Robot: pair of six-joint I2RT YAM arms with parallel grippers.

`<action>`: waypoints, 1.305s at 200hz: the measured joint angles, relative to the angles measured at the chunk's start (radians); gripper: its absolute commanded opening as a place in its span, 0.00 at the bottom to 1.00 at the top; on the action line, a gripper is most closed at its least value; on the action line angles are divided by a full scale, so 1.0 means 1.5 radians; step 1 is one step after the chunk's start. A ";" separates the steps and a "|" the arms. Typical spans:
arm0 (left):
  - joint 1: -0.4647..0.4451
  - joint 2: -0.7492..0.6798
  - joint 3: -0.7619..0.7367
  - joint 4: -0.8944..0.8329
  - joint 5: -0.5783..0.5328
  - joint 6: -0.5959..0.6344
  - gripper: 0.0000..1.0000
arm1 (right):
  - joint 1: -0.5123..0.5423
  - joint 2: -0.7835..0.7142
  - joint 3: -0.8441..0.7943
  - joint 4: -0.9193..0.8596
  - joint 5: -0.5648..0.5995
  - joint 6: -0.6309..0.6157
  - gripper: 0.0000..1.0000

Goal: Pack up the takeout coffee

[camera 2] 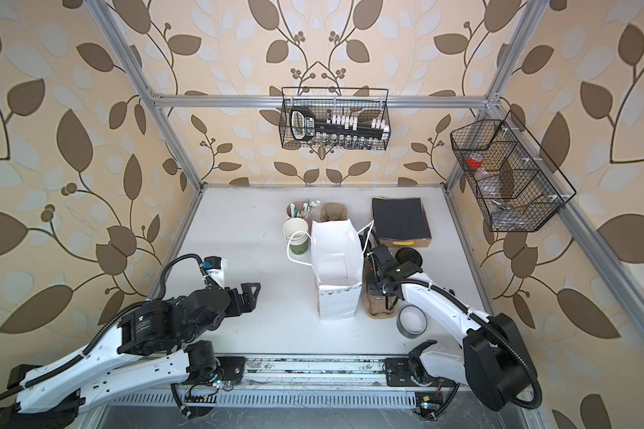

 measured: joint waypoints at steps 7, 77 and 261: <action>0.000 -0.001 0.019 -0.013 -0.014 0.011 0.99 | 0.002 -0.014 0.004 -0.009 0.004 0.002 0.27; 0.000 -0.002 0.127 -0.074 -0.174 0.155 0.99 | 0.020 -0.165 0.066 -0.119 0.053 0.025 0.28; 0.005 -0.026 0.077 -0.062 -0.252 0.227 0.99 | 0.115 -0.159 0.634 -0.349 0.104 0.040 0.30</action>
